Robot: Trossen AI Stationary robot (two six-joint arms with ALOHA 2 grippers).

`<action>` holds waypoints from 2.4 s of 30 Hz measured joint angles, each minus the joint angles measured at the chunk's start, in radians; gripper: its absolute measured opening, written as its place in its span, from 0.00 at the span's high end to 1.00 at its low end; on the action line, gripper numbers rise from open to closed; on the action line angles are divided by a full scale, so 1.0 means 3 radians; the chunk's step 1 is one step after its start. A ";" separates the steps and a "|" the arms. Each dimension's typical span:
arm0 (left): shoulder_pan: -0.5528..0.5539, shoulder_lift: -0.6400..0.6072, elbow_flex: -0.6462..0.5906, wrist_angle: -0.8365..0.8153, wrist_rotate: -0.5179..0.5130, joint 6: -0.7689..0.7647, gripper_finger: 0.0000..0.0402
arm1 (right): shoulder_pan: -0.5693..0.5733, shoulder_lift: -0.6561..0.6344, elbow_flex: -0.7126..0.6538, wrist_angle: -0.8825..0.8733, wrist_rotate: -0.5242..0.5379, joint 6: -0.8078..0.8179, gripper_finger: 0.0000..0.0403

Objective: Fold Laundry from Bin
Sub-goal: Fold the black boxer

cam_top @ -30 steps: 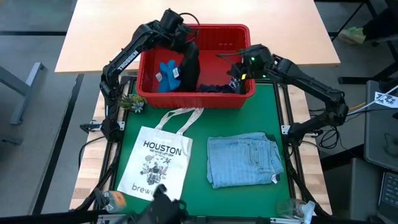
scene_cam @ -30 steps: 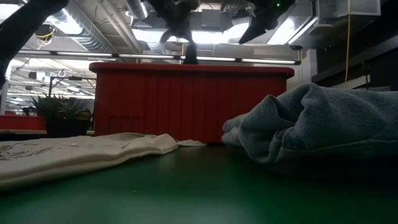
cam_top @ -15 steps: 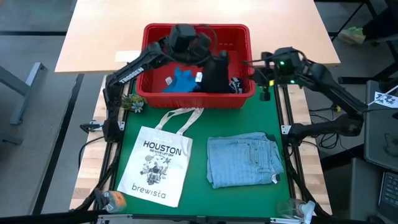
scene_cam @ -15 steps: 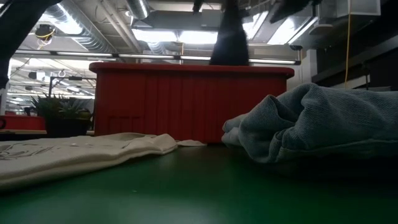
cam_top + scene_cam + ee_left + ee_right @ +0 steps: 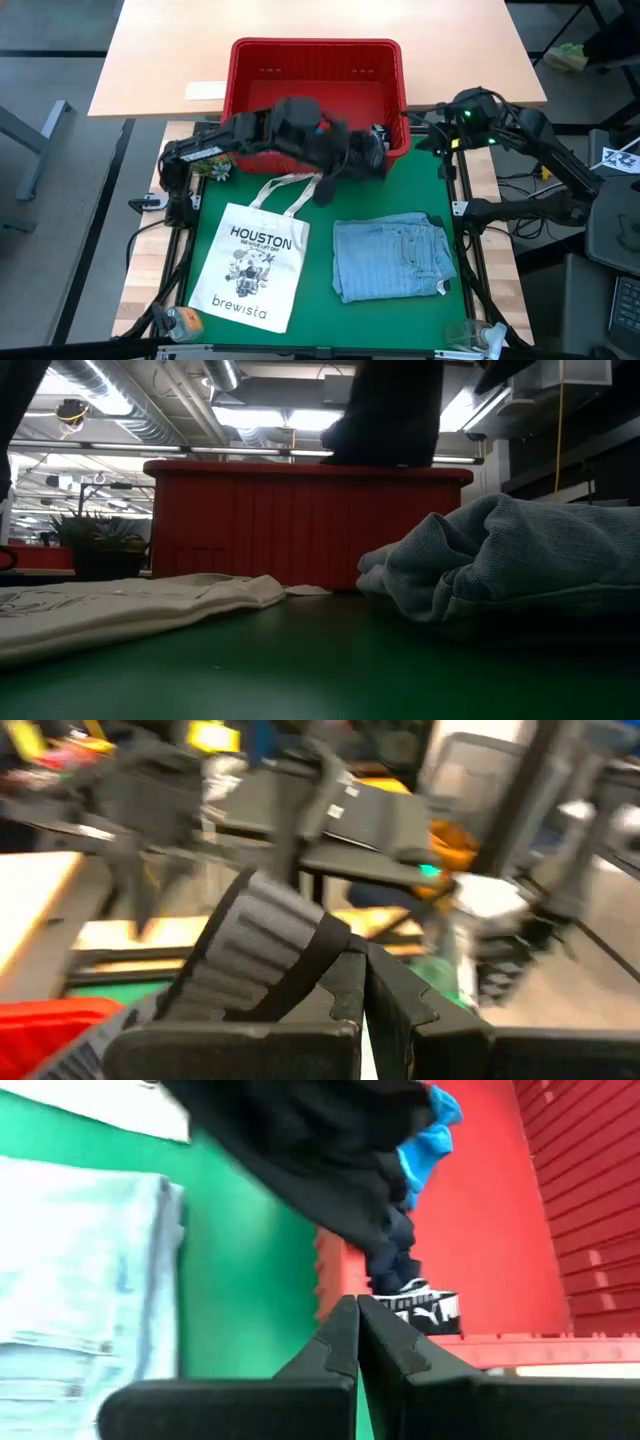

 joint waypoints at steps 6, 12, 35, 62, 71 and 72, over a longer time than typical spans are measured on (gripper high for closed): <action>-0.0539 -0.0005 0.0003 -0.0320 -0.0162 0.0012 1.00 | 0.0000 -0.0179 0.0000 -0.0001 -0.0081 0.0385 0.99; -0.0967 -0.0005 0.0003 -0.0805 -0.0905 -0.0013 1.00 | 0.0009 -0.0342 -0.0017 0.0023 -0.0085 0.0563 0.99; -0.1352 -0.0002 -0.0774 -0.1906 -0.2323 -0.1350 1.00 | 0.1834 -0.0201 -0.2051 0.2886 -0.0133 0.0645 0.99; -0.1346 -0.0002 -0.0830 -0.1791 -0.2331 -0.1769 1.00 | 0.2710 0.0983 -0.2051 0.3082 -0.0545 0.1342 0.44; -0.1346 -0.0002 -0.0830 -0.1780 -0.2332 -0.1768 1.00 | 0.2702 0.1276 -0.2051 0.3094 -0.0385 0.1629 0.44; -0.1346 -0.0002 -0.0830 -0.1780 -0.2332 -0.1767 1.00 | 0.2702 0.1295 -0.2051 0.3093 -0.0385 0.1630 0.44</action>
